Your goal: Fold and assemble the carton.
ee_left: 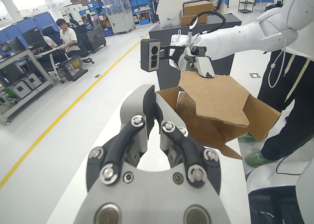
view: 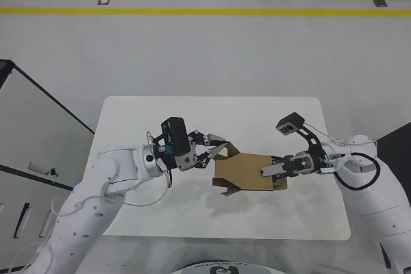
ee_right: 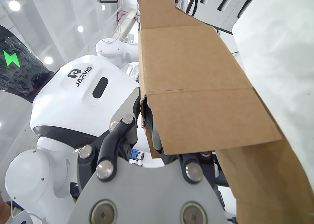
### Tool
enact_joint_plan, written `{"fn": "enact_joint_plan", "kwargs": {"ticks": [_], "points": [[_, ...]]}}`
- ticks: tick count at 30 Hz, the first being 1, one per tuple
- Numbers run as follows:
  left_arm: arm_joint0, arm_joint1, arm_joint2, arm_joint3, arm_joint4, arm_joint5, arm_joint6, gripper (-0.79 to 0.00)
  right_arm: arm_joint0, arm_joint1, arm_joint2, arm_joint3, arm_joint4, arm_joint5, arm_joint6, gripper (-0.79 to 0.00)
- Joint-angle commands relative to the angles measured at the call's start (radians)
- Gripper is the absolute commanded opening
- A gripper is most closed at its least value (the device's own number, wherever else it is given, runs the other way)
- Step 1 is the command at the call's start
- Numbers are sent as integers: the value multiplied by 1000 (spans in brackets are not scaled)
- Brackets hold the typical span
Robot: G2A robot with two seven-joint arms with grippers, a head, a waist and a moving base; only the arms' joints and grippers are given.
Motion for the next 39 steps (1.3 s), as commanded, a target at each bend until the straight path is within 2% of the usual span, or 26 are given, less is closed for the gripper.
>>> {"fn": "enact_joint_plan", "kwargs": {"ticks": [1,22,39], "points": [[1,0,5,-2,2,-1,-1,-785,1,3,-4,-1,0,-1,0,-785],[7,0,21,-16,11,-18,1,-785,11,32,-64,-24,0,-5,0,-785],[-37,-8,67,8,1,-21,-12,-785,35,52,-94,-8,7,-14,0,-785]]}}
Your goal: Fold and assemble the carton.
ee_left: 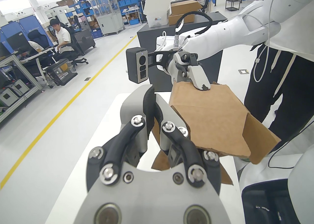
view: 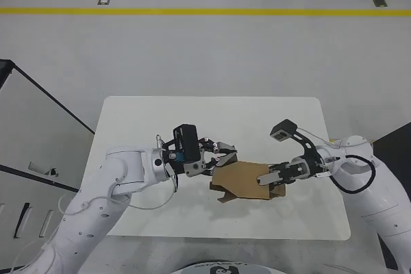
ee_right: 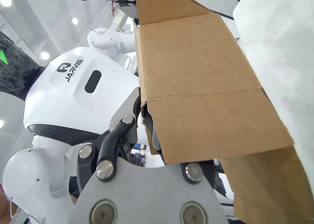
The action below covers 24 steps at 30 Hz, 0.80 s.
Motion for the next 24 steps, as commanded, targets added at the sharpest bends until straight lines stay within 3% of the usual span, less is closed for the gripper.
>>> {"fn": "enact_joint_plan", "kwargs": {"ticks": [1,18,24], "points": [[-6,-1,3,6,-3,2,-1,-785,4,2,-3,7,3,-1,0,-785],[-3,5,-99,39,-21,63,54,-785,7,-14,71,93,196,-12,-2,-785],[-11,3,-91,47,-40,51,55,-785,11,-30,100,73,251,-10,0,-785]]}}
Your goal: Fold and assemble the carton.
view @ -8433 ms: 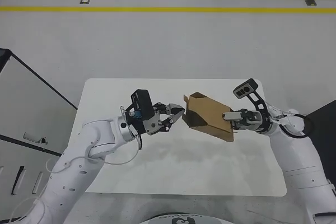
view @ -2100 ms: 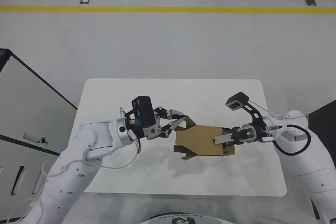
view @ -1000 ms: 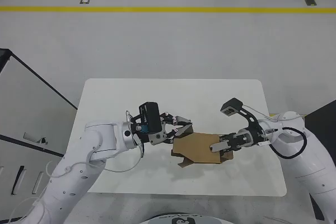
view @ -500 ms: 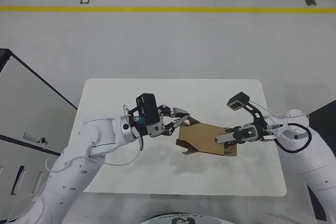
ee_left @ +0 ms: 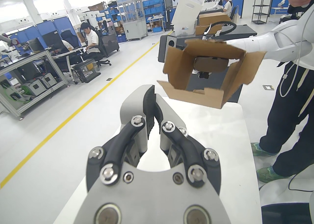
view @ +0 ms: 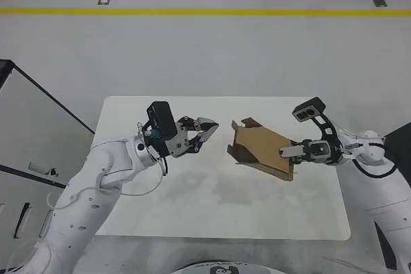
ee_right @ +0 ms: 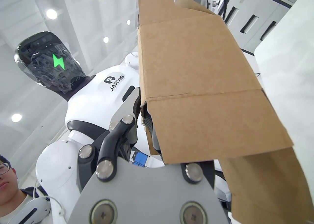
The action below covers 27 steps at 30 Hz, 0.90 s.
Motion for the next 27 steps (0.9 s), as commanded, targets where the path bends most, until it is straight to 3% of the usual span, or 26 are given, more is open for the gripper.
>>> {"fn": "enact_joint_plan", "kwargs": {"ticks": [1,11,27], "points": [[-12,-2,15,0,-4,-13,-2,-785,3,-7,6,-8,17,0,0,-785],[-70,-15,82,17,-9,-37,2,-785,45,-34,-13,10,7,0,0,-785],[-102,-26,136,28,29,-50,3,-785,109,-47,-67,87,6,0,0,-785]]}}
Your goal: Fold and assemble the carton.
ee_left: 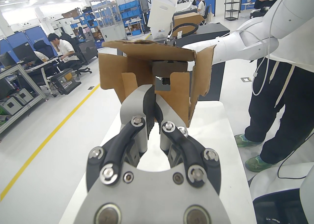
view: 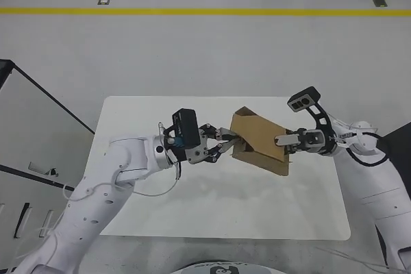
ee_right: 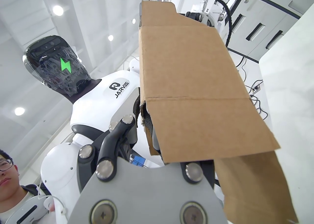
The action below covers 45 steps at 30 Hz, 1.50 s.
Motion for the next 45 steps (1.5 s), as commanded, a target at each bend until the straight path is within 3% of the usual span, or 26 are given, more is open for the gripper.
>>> {"fn": "enact_joint_plan", "kwargs": {"ticks": [1,21,35,45], "points": [[-3,-1,4,-1,6,-2,-2,-785,4,-1,-3,6,5,0,0,-785],[-17,-9,29,1,41,28,-20,-785,15,-3,-35,21,-4,11,0,-785],[20,2,-68,-18,21,43,3,-785,-16,2,26,-4,41,0,0,-785],[33,3,-90,-12,9,50,10,-785,-55,-25,90,-55,64,0,0,-785]]}}
